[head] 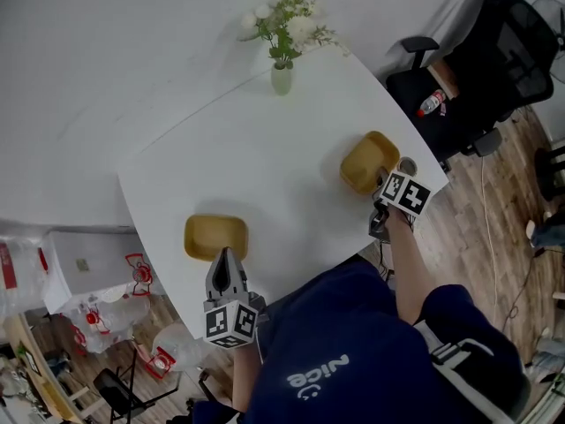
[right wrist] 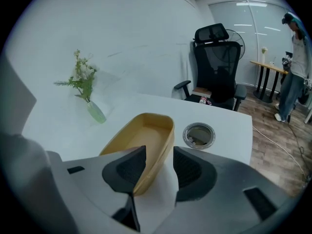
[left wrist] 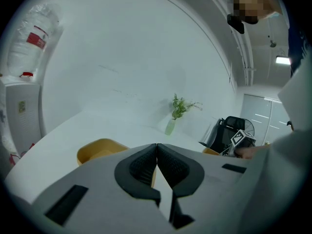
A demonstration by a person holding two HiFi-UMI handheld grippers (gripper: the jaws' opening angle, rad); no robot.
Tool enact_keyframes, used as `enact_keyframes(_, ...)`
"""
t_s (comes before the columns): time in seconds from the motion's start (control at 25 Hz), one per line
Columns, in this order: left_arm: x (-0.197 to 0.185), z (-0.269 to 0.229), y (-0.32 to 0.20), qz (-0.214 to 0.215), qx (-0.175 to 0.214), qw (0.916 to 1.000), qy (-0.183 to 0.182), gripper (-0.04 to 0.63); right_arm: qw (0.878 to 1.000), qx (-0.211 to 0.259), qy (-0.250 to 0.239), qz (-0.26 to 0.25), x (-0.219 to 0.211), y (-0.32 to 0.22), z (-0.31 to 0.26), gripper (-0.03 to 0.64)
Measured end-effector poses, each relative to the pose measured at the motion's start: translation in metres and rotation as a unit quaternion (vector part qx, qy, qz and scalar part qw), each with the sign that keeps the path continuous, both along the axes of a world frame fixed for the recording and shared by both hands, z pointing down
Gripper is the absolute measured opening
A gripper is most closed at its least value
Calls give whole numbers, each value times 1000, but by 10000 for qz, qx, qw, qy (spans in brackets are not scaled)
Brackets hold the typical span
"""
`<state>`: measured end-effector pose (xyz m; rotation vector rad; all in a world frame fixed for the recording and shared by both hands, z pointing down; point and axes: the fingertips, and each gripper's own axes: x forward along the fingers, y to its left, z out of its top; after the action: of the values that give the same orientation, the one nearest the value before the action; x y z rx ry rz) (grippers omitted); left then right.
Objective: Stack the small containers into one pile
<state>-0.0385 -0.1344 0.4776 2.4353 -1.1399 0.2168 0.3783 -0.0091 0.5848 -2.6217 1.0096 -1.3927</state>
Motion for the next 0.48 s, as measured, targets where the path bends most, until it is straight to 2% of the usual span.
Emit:
enact_keyframes(0.12, -1, 3, 3, -36, -38, 10000, -62, 20, 9998, -88, -134, 78, 5, 0, 10, 160)
enact_keyframes(0.32, -3, 8, 6, -94, -99, 9998, -111, 18, 9987, 35, -445, 240, 7, -3, 19, 156)
enact_keyframes(0.48, -2, 9, 4, -127, -93, 9998, -106, 19, 9985, -64, -463, 276, 6, -5, 21, 65)
